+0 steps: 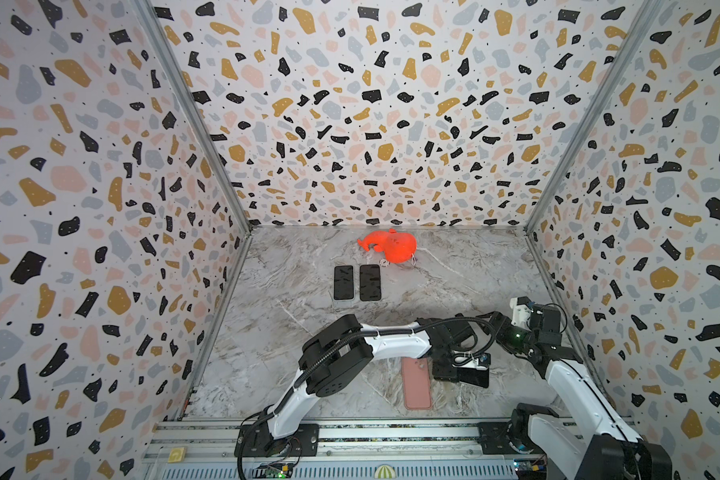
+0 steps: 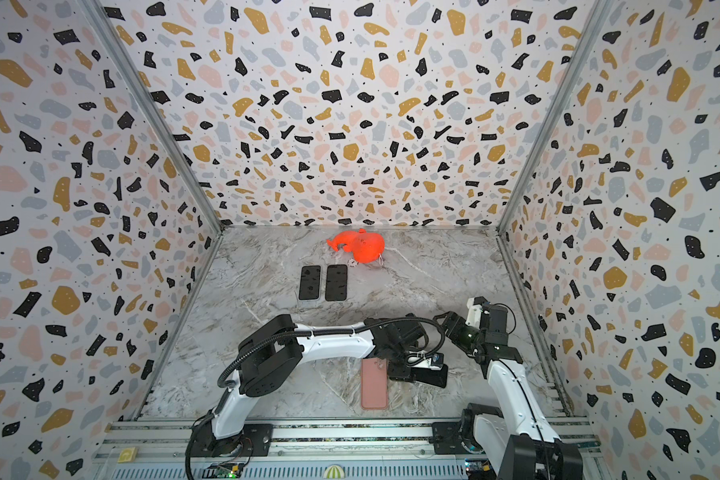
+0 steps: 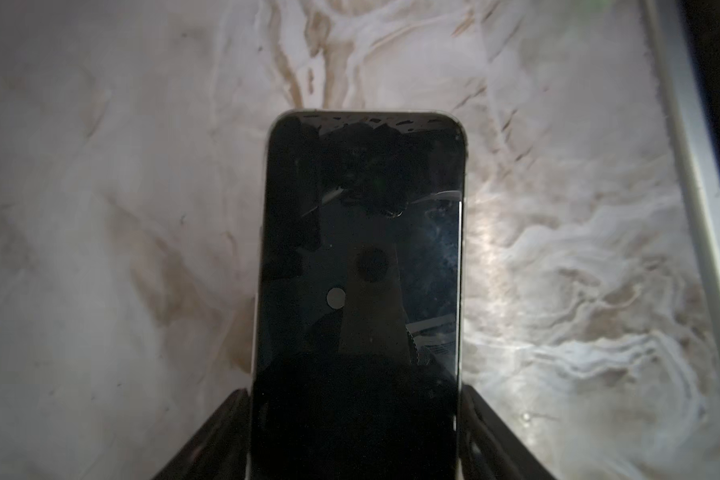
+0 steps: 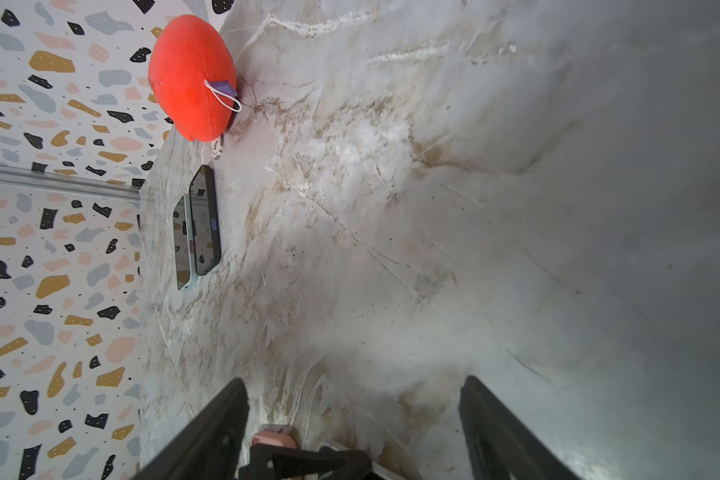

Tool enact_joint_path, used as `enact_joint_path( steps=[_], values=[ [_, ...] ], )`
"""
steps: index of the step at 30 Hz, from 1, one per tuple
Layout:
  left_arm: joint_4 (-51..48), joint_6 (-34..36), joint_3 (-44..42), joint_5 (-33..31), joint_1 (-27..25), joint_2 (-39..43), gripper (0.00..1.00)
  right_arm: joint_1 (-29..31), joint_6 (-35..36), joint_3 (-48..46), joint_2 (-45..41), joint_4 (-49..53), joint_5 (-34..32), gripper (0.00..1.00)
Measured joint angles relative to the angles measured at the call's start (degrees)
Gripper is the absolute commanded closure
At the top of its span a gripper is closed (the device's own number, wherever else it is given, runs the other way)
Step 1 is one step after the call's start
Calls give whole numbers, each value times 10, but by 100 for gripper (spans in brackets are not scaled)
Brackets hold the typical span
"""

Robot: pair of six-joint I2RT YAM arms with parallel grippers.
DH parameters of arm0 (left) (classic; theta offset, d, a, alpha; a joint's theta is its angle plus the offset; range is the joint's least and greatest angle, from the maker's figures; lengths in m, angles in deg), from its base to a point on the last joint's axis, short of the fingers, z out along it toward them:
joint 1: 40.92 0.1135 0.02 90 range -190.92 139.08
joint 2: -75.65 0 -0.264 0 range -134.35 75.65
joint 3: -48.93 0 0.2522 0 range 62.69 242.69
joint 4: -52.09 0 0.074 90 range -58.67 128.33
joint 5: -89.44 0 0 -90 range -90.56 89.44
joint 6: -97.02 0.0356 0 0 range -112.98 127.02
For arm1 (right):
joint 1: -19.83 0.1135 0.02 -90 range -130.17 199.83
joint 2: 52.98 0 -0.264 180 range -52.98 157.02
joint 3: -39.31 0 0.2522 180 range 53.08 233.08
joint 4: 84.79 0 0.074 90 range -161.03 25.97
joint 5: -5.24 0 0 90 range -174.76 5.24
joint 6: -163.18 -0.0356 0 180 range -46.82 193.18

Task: Put the phone into the phone case
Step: 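Lift the black phone with the left gripper toward the pink case while right approaches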

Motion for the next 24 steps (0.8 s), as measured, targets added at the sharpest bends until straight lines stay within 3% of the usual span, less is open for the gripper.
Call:
enact_joint_path(
  steps=[12, 24],
  values=[
    [31, -17, -33, -44, 48, 22, 20, 19, 0, -40, 112, -84, 19, 24],
    [109, -86, -113, -88, 71, 64, 20, 32, 17, -45, 120, -108, 17, 24]
  ],
)
